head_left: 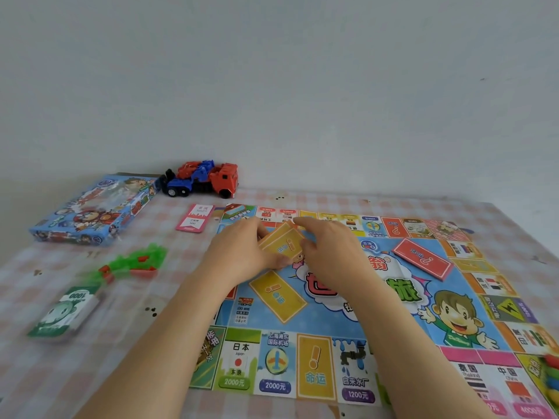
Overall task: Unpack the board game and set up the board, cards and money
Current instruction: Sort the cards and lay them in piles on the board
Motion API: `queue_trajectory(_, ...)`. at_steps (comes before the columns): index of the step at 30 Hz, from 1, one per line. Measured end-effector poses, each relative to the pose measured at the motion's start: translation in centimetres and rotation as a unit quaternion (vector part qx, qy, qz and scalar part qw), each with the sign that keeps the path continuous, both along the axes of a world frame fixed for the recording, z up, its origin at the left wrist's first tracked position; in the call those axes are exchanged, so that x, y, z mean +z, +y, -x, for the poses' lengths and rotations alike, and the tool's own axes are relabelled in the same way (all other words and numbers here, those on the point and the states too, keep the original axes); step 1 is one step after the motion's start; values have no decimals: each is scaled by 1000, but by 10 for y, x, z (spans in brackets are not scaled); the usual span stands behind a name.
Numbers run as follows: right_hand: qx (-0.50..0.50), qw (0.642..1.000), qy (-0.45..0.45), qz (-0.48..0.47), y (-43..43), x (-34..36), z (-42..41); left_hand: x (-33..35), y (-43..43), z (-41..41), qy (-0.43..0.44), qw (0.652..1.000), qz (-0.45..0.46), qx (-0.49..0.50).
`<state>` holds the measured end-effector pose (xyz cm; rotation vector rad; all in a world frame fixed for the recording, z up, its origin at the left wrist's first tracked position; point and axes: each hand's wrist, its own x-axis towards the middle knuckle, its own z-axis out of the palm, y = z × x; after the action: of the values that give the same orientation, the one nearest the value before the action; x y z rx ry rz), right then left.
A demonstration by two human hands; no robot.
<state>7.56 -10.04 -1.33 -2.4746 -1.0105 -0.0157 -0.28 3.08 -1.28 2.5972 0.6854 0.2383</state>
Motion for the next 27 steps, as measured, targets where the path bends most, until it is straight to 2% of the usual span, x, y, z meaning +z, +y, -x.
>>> queue_trajectory(6,-41,993,20,-110,-5,1,-9,3,3,3,-73,996,33,-35)
queue_trajectory(11,-32,978,56,-201,-6,5,-7,7,3,5,-132,989,52,-41)
queue_trajectory(23,-50,967,83,-237,-4,3,-7,4,3,1,-164,982,77,-46)
queue_trajectory(27,-65,963,83,-250,-5,2,-9,2,6,0,-179,976,120,-44)
